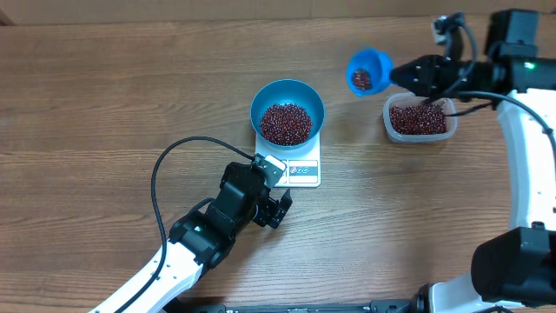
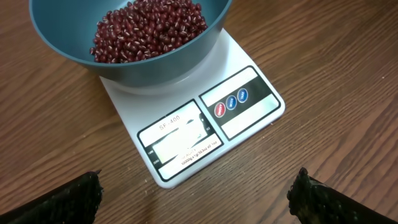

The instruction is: Scoop item into bowl and weigh 150g on scale

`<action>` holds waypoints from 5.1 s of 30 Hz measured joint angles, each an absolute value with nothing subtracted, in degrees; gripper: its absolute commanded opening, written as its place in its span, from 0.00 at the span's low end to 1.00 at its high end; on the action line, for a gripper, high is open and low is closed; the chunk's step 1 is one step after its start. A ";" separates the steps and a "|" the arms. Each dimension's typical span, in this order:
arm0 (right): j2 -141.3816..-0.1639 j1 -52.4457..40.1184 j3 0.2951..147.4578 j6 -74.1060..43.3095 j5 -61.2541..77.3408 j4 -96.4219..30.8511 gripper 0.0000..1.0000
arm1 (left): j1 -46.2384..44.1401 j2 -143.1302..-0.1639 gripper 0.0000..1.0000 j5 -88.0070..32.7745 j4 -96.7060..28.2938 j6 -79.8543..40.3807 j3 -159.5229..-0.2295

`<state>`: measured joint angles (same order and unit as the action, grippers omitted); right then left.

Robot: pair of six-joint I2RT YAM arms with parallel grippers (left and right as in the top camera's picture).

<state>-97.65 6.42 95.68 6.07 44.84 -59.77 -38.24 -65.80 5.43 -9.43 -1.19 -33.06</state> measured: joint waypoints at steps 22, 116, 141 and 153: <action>-97.65 -23.05 95.70 -1.54 9.39 -54.89 0.04 | -38.24 -65.80 1.00 5.43 -9.43 -1.19 -33.06; -97.65 -32.34 95.70 -7.27 -8.38 -56.58 0.04 | -38.24 -65.80 1.00 5.43 -9.43 -1.19 -33.06; -97.65 -31.68 95.70 -12.38 -0.23 -56.97 0.04 | -38.24 -65.80 1.00 5.43 -9.43 -1.19 -33.06; -97.65 -31.09 95.70 -13.50 1.30 -57.04 0.04 | -38.24 -65.80 0.99 5.45 -9.43 -1.19 -33.06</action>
